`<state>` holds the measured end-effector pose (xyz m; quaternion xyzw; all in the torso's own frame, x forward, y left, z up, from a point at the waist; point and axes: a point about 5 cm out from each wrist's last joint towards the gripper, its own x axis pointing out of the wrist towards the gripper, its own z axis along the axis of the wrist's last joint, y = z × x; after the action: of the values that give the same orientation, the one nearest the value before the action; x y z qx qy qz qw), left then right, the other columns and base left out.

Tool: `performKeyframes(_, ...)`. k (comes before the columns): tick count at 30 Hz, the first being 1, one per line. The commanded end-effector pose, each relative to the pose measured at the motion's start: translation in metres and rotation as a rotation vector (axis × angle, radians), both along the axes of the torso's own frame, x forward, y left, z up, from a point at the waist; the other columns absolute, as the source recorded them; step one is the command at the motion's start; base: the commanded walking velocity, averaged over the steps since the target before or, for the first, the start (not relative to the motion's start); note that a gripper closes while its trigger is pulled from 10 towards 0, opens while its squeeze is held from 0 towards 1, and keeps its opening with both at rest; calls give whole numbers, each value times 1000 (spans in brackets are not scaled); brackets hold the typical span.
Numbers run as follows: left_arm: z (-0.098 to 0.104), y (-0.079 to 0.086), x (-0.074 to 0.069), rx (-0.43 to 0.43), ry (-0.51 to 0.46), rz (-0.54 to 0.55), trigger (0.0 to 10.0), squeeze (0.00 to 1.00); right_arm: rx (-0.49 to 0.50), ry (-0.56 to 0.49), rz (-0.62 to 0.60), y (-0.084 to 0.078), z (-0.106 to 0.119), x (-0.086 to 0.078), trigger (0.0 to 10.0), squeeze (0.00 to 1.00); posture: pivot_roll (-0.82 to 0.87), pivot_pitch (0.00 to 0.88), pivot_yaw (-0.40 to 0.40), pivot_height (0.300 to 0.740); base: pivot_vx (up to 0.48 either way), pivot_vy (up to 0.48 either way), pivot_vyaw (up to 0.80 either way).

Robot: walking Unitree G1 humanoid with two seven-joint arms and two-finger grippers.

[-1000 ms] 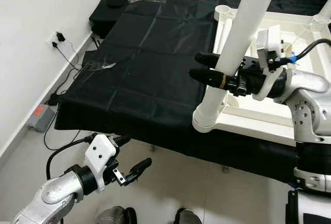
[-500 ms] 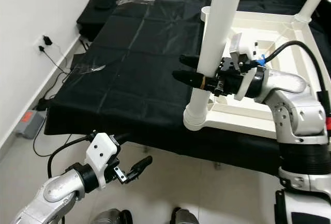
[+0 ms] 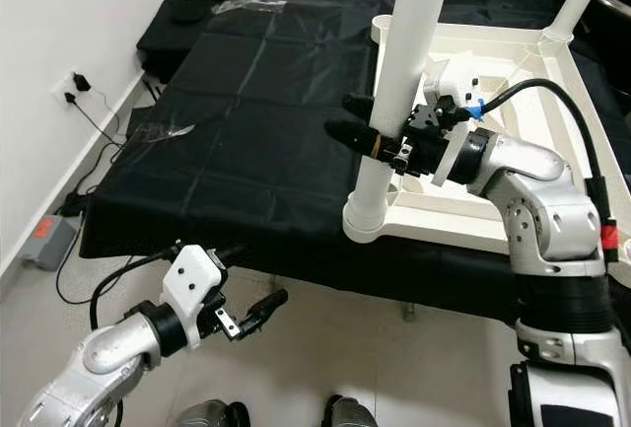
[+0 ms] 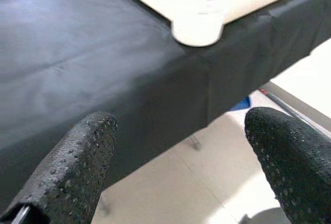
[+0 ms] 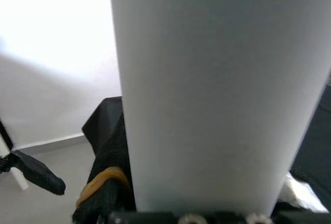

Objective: Building children table

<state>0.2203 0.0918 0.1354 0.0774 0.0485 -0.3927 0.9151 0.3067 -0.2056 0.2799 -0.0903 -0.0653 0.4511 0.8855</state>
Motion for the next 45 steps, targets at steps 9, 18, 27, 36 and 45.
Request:
performKeyframes(9,1,10,13,25,-32,48,10000,0,-26,183,-127,1,-43,5,0,0,155,198,34,740,0,0,0)
performKeyframes(18,1,10,16,25,-44,49,10000,0,-1,243,-269,2,-54,15,0,0,154,201,31,740,0,0,0)
performKeyframes(27,0,11,16,24,-44,52,10000,0,16,281,-415,-4,-64,21,0,0,156,207,31,740,0,0,0)
performKeyframes(36,1,11,19,26,-50,51,10000,0,53,229,-466,5,-60,22,0,0,152,209,34,740,0,0,0)
performKeyframes(45,2,12,22,28,-56,52,10000,0,69,217,-508,14,-61,21,0,0,153,211,35,740,0,0,0)
